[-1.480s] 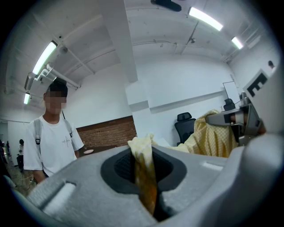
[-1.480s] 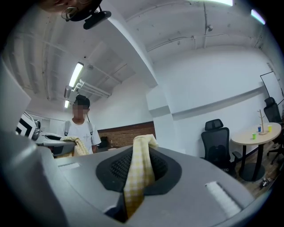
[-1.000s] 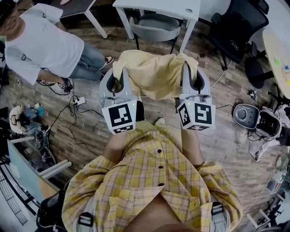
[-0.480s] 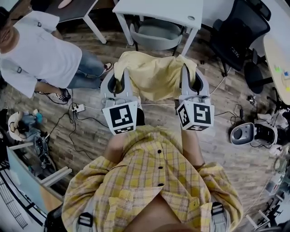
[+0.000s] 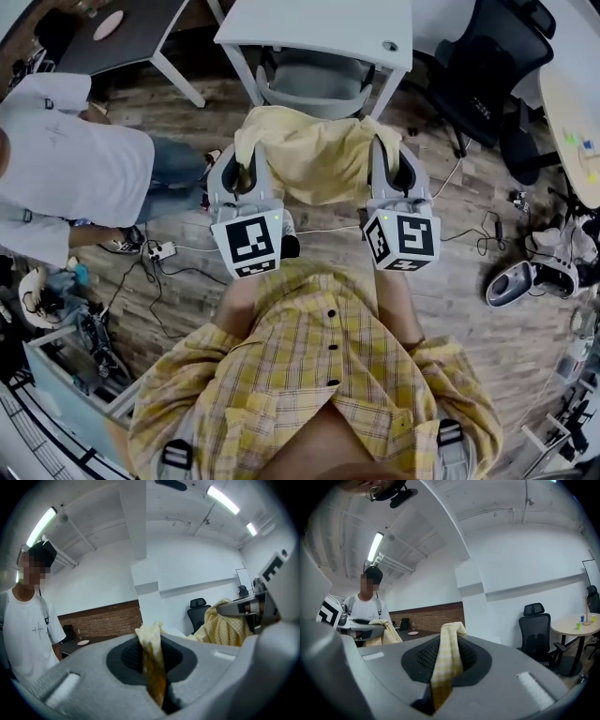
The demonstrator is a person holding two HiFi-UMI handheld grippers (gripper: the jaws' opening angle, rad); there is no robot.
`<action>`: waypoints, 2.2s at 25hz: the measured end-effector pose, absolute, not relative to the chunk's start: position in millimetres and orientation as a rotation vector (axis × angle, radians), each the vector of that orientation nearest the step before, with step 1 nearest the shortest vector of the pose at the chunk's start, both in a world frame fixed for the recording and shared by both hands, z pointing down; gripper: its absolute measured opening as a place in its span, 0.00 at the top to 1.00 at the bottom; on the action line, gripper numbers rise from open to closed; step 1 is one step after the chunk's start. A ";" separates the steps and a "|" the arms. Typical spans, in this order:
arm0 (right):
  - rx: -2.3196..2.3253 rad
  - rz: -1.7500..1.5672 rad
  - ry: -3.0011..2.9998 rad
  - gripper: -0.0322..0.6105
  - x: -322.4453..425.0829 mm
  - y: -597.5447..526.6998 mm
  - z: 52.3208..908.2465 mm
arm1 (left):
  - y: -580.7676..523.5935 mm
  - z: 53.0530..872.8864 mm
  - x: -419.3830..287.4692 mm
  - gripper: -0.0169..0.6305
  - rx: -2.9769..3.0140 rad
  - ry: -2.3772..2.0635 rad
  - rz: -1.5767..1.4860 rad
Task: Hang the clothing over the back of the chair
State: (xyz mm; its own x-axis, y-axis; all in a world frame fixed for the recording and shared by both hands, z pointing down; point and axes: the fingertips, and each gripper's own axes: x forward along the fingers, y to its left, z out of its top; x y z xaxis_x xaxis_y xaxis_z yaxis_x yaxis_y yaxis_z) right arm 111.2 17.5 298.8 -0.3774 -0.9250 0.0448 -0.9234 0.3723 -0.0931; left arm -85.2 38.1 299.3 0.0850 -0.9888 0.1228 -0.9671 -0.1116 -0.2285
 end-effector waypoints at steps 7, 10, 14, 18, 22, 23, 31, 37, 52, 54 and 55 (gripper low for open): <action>-1.824 -0.201 2.561 0.89 89.2 -31.9 304.0 | -17.5 302.3 -114.6 0.92 -2.308 2.005 -0.393; -1.861 -0.206 2.544 0.89 78.0 -50.5 305.5 | -37.0 304.7 -126.6 0.92 -2.335 1.974 -0.405; -1.926 -0.198 2.536 0.89 59.5 -75.7 311.3 | -65.5 309.0 -144.8 0.92 -2.396 1.934 -0.412; -1.989 -0.217 2.508 0.89 45.9 -94.5 316.4 | -91.1 312.0 -163.4 0.92 -2.437 1.895 -0.419; -2.054 -0.235 2.478 0.89 38.7 -109.1 322.4 | -110.3 318.0 -175.2 0.92 -2.480 1.857 -0.428; -2.064 -0.234 2.476 0.89 36.1 -112.3 323.1 | -114.5 319.5 -178.1 0.92 -2.490 1.849 -0.429; -2.125 -0.245 2.510 0.89 15.7 -127.0 338.9 | -136.8 341.1 -193.2 0.92 -2.554 1.835 -0.447; -2.149 -0.286 2.530 0.89 12.6 -144.1 355.7 | -151.9 358.6 -191.6 0.92 -2.581 1.831 -0.494; -2.196 -0.514 2.570 0.89 39.5 -169.6 442.8 | -171.9 436.6 -170.0 0.92 -2.591 1.822 -0.784; -2.199 -0.544 2.583 0.89 42.8 -172.1 455.1 | -173.7 447.7 -167.3 0.92 -2.592 1.813 -0.832; -2.201 -0.561 2.588 0.89 44.4 -173.6 461.5 | -174.8 453.3 -165.9 0.92 -2.593 1.806 -0.857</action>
